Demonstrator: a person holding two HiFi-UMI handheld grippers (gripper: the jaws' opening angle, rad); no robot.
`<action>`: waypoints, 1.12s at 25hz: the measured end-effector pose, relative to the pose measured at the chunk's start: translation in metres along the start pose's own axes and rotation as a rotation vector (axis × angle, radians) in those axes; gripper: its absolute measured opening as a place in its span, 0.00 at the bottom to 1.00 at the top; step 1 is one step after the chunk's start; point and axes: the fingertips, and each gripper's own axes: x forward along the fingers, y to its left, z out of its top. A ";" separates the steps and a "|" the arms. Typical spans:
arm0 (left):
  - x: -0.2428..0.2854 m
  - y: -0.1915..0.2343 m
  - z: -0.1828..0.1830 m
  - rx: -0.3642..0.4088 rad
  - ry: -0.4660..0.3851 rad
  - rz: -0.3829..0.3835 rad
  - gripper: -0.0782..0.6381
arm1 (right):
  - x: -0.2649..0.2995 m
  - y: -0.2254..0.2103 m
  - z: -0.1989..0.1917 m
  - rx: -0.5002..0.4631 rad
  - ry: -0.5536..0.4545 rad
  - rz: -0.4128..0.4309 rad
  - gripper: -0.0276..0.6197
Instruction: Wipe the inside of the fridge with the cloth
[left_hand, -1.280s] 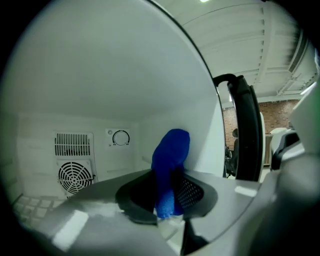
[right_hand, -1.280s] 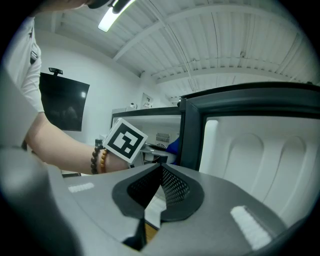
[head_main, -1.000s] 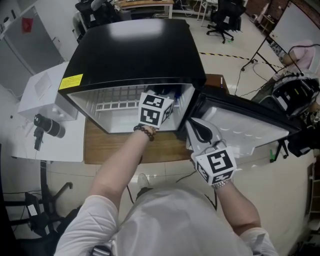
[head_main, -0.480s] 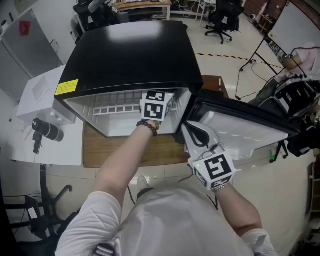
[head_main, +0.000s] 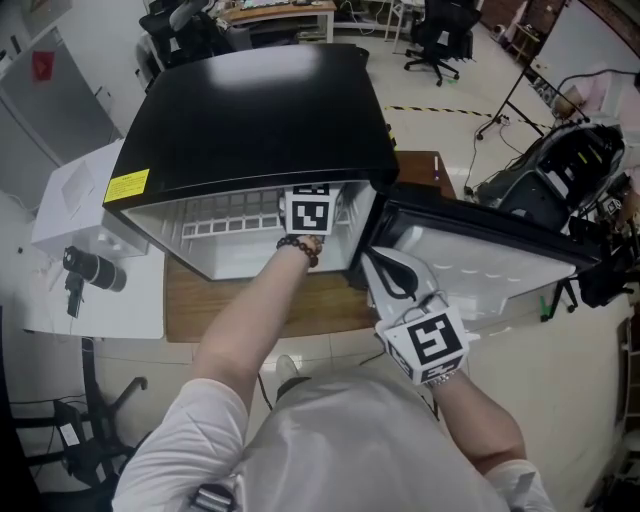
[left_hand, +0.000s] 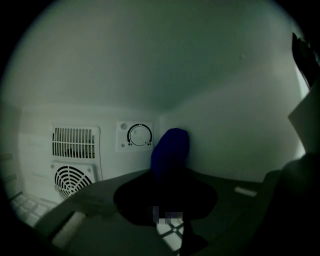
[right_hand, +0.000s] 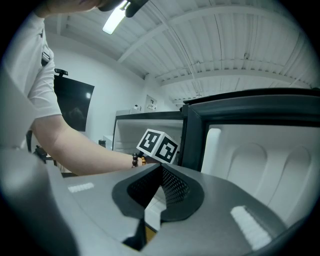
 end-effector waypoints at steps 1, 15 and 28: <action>0.001 0.001 0.000 -0.001 0.001 0.007 0.20 | -0.001 0.000 0.000 0.000 0.000 -0.002 0.05; -0.008 0.011 0.000 -0.044 -0.016 0.047 0.21 | -0.012 0.001 0.003 0.005 -0.005 -0.027 0.05; -0.077 0.019 0.001 -0.029 -0.042 0.069 0.21 | -0.017 0.029 0.004 0.015 -0.013 0.055 0.05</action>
